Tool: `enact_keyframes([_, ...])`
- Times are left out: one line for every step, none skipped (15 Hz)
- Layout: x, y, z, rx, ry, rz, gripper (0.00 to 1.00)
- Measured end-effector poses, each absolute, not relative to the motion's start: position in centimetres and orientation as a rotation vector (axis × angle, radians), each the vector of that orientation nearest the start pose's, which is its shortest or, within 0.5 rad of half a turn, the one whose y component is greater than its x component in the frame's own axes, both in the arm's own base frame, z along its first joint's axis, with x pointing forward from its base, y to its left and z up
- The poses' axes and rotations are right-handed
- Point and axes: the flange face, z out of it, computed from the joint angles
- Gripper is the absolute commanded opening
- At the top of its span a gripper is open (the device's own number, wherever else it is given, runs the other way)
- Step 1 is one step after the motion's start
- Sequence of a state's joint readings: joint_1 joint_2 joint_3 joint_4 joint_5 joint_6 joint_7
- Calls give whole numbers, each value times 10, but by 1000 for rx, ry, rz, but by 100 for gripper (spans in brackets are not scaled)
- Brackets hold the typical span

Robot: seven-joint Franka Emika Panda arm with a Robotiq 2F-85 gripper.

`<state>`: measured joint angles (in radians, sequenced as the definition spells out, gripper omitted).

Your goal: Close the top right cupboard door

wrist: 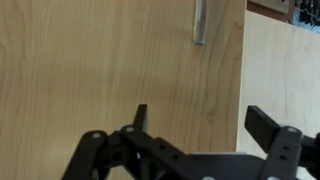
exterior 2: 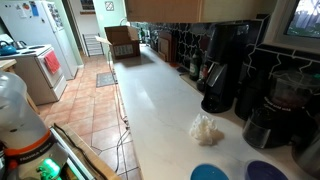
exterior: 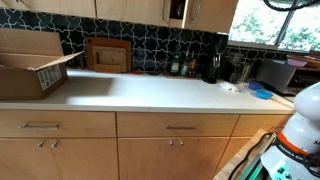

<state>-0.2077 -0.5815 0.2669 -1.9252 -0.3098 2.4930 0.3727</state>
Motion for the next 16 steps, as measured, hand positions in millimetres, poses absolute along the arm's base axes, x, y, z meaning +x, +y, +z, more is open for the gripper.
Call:
enact_keyframes([394, 80, 833, -2758, 170, -1879, 100])
enact_keyframes([397, 78, 831, -2745, 159, -1897, 100])
enact_keyframes([401, 77, 828, -2735, 147, -1914, 100])
enact_keyframes([406, 75, 825, -2724, 134, -1932, 100])
enact_keyframes([411, 74, 823, -2715, 122, -1950, 100])
enact_keyframes([416, 74, 820, -2708, 114, -1969, 100])
enact_keyframes([422, 73, 817, -2704, 106, -1991, 100])
enact_keyframes([428, 73, 814, -2700, 104, -2016, 100])
enact_keyframes([434, 73, 811, -2693, 105, -2041, 100])
enact_keyframes([439, 74, 809, -2691, 109, -2064, 100])
enact_keyframes([444, 74, 806, -2689, 118, -2087, 100])
enact_keyframes([449, 75, 804, -2688, 132, -2108, 100])
enact_keyframes([454, 75, 802, -2687, 152, -2128, 100])
enact_keyframes([459, 77, 801, -2687, 177, -2148, 100])
enact_keyframes([464, 78, 799, -2685, 206, -2165, 100])
enact_keyframes([469, 80, 798, -2679, 240, -2188, 100])
